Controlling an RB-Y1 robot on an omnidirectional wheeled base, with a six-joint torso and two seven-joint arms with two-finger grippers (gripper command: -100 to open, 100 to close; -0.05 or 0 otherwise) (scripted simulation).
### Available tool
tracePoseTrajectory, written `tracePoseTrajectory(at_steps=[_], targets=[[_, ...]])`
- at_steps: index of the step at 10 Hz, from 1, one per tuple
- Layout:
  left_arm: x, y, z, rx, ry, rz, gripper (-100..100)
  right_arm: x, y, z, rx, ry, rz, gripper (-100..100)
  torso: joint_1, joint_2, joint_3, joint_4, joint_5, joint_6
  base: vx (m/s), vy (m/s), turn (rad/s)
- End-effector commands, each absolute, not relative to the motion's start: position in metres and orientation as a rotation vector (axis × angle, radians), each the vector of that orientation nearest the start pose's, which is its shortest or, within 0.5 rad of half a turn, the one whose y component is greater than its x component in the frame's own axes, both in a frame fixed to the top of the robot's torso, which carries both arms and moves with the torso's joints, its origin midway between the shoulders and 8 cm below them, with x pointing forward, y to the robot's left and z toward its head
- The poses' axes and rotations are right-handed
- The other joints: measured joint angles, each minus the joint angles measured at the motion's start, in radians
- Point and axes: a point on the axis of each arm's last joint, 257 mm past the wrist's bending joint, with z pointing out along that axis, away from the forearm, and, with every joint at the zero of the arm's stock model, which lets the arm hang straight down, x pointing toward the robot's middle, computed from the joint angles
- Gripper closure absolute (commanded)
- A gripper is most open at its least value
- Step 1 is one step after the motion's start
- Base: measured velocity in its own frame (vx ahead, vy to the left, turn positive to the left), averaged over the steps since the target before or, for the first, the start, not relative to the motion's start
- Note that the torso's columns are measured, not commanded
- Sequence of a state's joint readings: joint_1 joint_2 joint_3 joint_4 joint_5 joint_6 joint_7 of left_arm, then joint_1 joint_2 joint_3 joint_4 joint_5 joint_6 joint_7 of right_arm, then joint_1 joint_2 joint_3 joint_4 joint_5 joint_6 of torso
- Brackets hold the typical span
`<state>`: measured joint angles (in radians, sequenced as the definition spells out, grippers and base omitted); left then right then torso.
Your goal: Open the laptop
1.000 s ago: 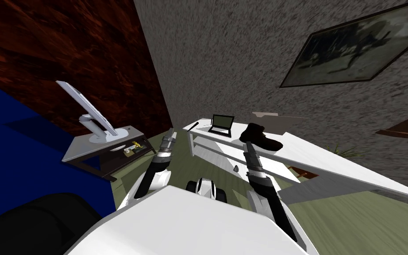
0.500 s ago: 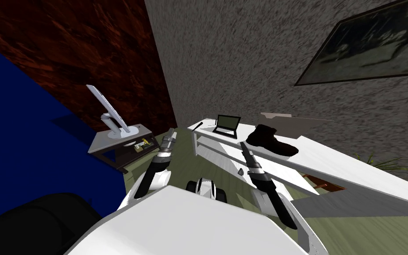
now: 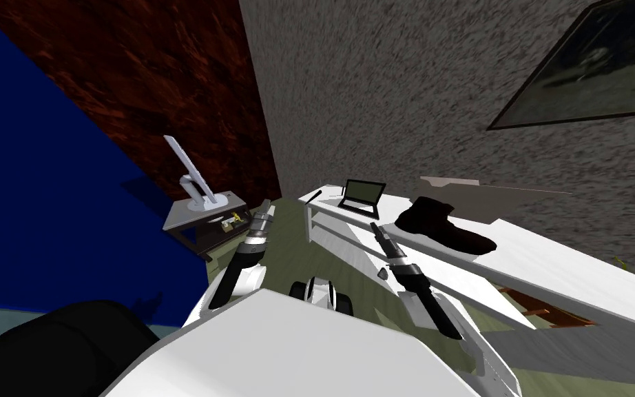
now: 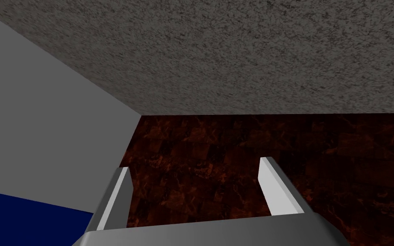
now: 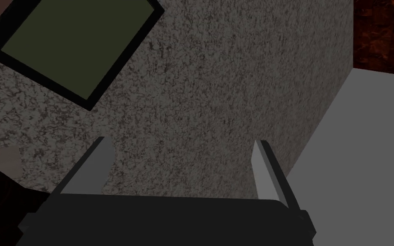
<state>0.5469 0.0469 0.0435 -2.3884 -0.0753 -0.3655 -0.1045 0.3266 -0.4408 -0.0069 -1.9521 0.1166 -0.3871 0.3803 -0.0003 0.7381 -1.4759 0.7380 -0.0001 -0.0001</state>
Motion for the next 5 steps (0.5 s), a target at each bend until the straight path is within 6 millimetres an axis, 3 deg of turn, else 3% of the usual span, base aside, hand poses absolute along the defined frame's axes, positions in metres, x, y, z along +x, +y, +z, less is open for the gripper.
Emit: tracePoseTrajectory(at_steps=[1, 4, 5], targets=[[0.341, 0.285, 0.032, -0.582, 0.758, -1.078, 0, 0.446, -0.297, -0.108, 0.142, 1.293, 0.629, -100, 0.002, 0.0, 0.0, 0.0, 0.0, 0.0, 0.017, 0.064, 0.082], [0.341, 0.285, 0.032, -0.582, 0.758, -1.078, 0, 0.472, -0.343, -0.129, 0.027, 1.405, 0.396, -100, 0.002, -0.001, -0.001, 0.0, 0.0, 0.0, 0.036, 0.089, 0.219], [0.341, 0.285, 0.032, -0.582, 0.758, -1.078, 0, 0.473, -0.35, -0.137, 0.032, 1.422, 0.38, -100, 0.003, -0.001, -0.001, 0.0, 0.001, 0.0, 0.035, 0.078, 0.073]])
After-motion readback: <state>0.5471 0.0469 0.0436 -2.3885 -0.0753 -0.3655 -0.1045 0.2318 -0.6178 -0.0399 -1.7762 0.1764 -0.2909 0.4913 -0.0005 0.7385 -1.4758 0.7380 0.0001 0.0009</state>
